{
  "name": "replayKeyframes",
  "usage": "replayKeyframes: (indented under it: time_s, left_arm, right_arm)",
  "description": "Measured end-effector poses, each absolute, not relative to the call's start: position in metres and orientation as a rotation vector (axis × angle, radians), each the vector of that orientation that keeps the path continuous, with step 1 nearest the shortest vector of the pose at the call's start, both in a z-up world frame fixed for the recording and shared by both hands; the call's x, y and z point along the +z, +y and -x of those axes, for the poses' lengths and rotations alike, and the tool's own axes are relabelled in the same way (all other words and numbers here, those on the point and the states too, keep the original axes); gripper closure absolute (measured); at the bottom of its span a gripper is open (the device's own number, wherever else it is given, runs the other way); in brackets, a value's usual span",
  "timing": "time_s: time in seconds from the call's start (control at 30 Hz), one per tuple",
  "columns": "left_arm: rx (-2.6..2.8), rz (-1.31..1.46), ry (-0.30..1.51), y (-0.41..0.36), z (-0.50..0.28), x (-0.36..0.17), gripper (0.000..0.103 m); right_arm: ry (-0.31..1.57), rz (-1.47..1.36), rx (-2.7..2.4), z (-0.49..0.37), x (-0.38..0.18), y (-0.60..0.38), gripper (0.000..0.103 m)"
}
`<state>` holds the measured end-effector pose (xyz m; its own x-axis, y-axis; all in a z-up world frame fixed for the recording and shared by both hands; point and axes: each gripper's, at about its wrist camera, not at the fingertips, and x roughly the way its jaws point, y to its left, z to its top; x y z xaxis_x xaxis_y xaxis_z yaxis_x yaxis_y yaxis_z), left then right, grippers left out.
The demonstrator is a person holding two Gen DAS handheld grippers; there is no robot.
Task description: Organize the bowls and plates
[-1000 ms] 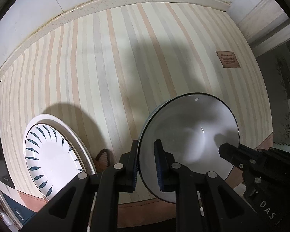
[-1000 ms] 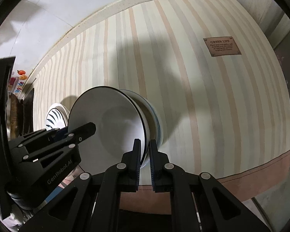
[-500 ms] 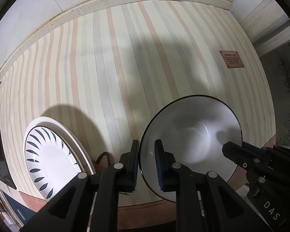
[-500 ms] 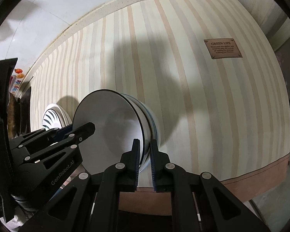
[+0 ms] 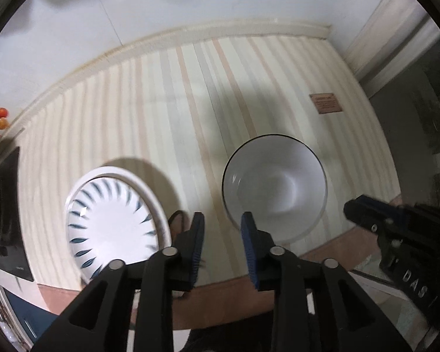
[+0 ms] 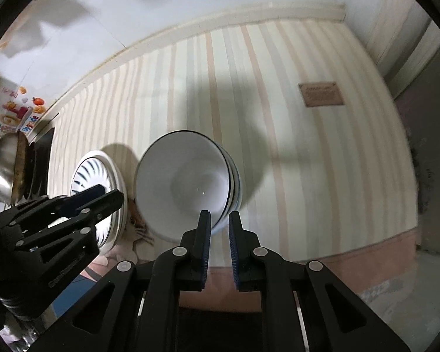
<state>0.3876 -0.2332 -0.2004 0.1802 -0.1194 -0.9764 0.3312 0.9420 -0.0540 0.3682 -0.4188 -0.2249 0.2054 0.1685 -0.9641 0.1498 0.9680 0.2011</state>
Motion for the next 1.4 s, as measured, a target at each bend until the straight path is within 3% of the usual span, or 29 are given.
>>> replayKeyframes:
  time_s: [0.23,0.33,0.37,0.4,0.57,0.9,1.17,1.4]
  left_arm:
    - [-0.352,-0.148,1.296,-0.211,-0.355,-0.157,0.067]
    - [-0.369,-0.132,1.265,-0.207,-0.345,-0.142,0.039]
    - [-0.372,-0.127,1.254,-0.204,-0.341,-0.136,0.022]
    - [-0.376,-0.119,1.246,-0.203,-0.339,-0.132,0.018]
    - [-0.379,-0.085,1.234,-0.197,-0.333,-0.123,0.012]
    - [-0.363,-0.049,1.251,-0.190,-0.336,-0.124,0.011]
    - [-0.360,0.044,1.364,-0.197,-0.375,-0.166,0.011]
    - [-0.360,0.154,1.549,-0.211,-0.431,-0.247,0.011]
  right_arm:
    - [1.259,-0.212,-0.017,-0.328,-0.170,-0.409,0.048]
    - [1.227,-0.201,-0.020,-0.315,-0.155,-0.405,0.038]
    - [1.219,-0.199,-0.018,-0.312,-0.150,-0.404,0.034]
    - [1.212,-0.196,-0.015,-0.309,-0.146,-0.404,0.032]
    - [1.175,-0.196,-0.036,-0.291,-0.129,-0.406,0.016]
    - [1.158,-0.227,-0.024,-0.293,-0.126,-0.411,0.009]
    - [1.243,-0.343,0.015,-0.328,-0.180,-0.433,0.009]
    - [1.326,-0.526,0.072,-0.369,-0.253,-0.454,0.009]
